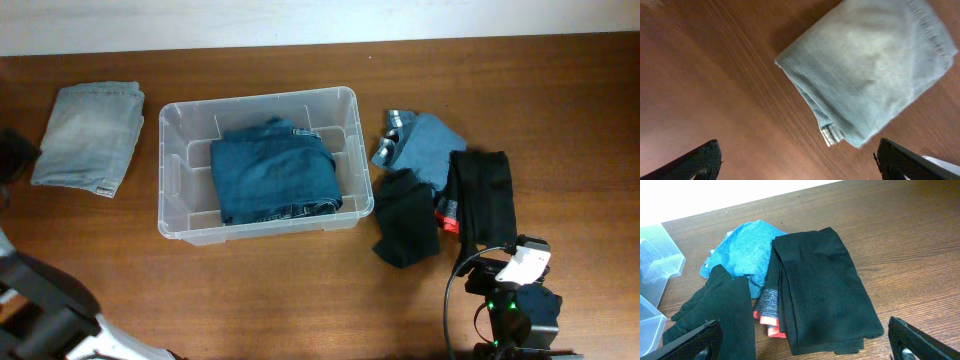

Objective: Pack container
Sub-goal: 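Move the left gripper to the light-blue jeans and grasp them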

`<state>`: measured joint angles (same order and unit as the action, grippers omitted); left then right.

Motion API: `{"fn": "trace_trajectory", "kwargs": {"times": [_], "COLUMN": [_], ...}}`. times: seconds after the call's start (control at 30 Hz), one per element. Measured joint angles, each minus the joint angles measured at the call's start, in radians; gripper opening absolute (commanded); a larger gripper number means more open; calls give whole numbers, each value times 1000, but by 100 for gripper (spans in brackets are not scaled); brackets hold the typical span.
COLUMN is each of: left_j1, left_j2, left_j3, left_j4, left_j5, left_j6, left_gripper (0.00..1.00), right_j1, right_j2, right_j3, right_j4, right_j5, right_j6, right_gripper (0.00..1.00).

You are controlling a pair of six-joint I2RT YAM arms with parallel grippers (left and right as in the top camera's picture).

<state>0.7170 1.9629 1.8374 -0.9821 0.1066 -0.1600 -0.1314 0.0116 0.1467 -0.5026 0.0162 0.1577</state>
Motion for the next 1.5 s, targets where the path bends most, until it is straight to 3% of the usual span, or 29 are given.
{"fn": "trace_trajectory", "kwargs": {"times": [0.3, 0.6, 1.1, 1.23, 1.43, 1.5], "left_j1": [182, 174, 142, 132, 124, 121], "left_j2": [275, 375, 447, 465, 492, 504], "left_j3": [-1, -1, 11, 26, 26, 25], "left_j4": [157, 322, 390, 398, 414, 416], "left_j5": [357, 550, 650, 669, 681, 693], "left_j6": [23, 37, 46, 44, 34, 32], "left_gripper": [99, 99, 95, 79, 30, 18], "right_j1": [0, 0, 0, 0, 0, 0], "right_j2": [0, 0, 0, 0, 0, 0], "right_j3": [0, 0, 0, 0, 0, 0], "right_j4": [0, 0, 0, 0, 0, 0], "right_j5": [0, 0, 0, 0, 0, 0], "right_j6": [1, 1, 0, 1, 0, 1], "right_gripper": [98, 98, 98, 98, 98, 98]}}
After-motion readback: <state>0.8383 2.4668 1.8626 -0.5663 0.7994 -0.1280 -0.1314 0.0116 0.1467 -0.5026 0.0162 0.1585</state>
